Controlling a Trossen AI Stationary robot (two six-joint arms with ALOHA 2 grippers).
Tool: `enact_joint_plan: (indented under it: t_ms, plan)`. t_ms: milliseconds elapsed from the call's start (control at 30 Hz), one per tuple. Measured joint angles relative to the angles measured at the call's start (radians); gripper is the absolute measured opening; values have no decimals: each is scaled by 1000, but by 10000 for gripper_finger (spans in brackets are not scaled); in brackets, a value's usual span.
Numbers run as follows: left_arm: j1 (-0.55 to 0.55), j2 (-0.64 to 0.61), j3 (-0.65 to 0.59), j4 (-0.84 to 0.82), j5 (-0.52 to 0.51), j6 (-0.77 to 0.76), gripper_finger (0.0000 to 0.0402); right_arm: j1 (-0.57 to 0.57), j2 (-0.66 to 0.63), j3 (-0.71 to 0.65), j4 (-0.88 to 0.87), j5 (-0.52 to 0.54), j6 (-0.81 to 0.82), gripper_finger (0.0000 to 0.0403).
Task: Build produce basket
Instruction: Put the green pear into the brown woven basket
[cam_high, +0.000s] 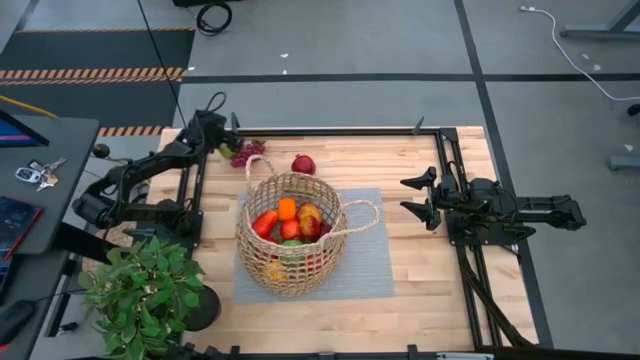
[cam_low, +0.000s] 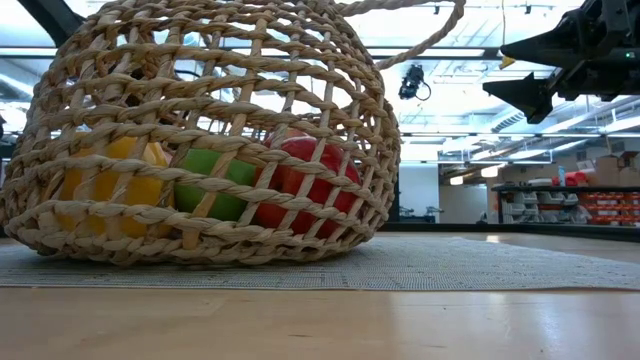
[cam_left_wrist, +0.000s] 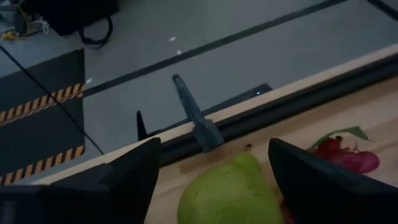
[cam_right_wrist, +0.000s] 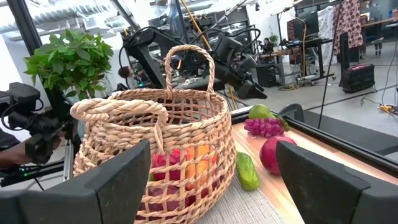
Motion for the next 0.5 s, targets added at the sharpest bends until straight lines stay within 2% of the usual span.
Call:
enact_joint_plan:
  t_ms: [233, 500]
  plan:
    - [-3, 1, -3, 18, 2, 39, 299, 0, 0, 0, 0, 0, 0, 348]
    - [-5, 1, 98, -144, 3, 69, 299, 0, 0, 0, 0, 0, 0, 348]
